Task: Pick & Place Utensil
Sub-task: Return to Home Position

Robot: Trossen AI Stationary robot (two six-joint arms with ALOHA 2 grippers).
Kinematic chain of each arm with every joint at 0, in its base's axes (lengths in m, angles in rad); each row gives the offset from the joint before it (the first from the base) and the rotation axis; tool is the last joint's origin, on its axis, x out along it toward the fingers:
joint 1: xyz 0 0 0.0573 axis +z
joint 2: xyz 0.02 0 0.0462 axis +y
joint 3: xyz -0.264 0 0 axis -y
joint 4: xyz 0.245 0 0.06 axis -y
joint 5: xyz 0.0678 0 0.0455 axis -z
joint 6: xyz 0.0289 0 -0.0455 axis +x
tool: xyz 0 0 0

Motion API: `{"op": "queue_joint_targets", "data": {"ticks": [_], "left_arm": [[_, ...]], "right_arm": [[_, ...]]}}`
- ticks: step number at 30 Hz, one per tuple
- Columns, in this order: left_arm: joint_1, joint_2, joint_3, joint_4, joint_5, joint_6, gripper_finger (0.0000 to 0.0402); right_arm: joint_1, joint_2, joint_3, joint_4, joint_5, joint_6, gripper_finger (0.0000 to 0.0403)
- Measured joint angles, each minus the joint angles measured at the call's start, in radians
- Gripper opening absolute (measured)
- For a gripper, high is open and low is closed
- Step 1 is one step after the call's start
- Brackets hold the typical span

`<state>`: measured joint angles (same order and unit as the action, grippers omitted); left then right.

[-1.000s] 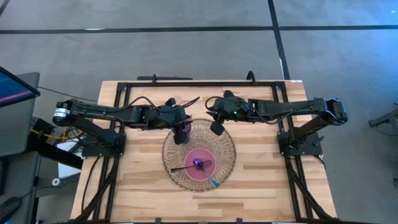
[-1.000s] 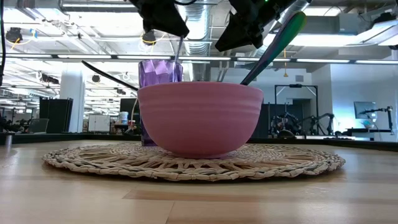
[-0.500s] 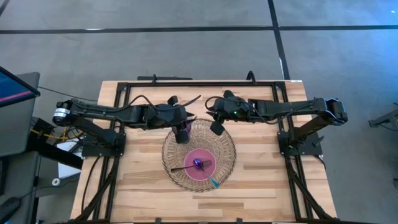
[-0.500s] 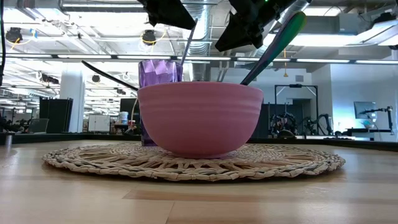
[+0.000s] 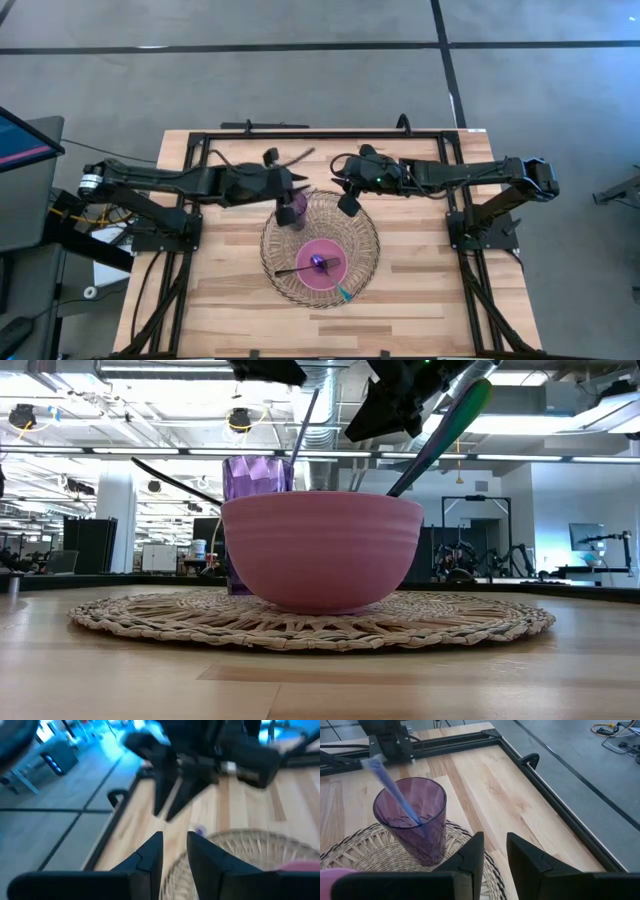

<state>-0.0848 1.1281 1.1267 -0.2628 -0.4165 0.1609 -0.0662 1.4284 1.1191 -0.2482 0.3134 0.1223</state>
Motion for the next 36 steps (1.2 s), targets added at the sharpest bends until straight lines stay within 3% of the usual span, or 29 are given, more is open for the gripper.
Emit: {"op": "queue_joint_targets", "data": {"ticks": [14, 21, 27, 36], "left_arm": [[0.0, -0.316, -0.021, -0.093, -0.002, -0.008, 0.0088], [0.014, -0.46, -0.161, -0.106, -0.037, -0.008, 0.0088], [0.026, -0.606, -0.285, -0.103, -0.082, -0.009, 0.0088], [0.019, -0.835, -0.427, -0.073, 0.007, -0.039, 0.0088]], "right_arm": [[0.0, 0.0, 0.0, 0.046, -0.001, -0.001, 0.0077], [0.0, -0.003, 0.041, 0.039, 0.0, -0.253, 0.0077], [0.0, -0.004, 0.129, -0.078, 0.001, -0.202, 0.0077], [0.034, -0.085, 0.112, -0.127, -0.001, -0.148, 0.0077]]}}
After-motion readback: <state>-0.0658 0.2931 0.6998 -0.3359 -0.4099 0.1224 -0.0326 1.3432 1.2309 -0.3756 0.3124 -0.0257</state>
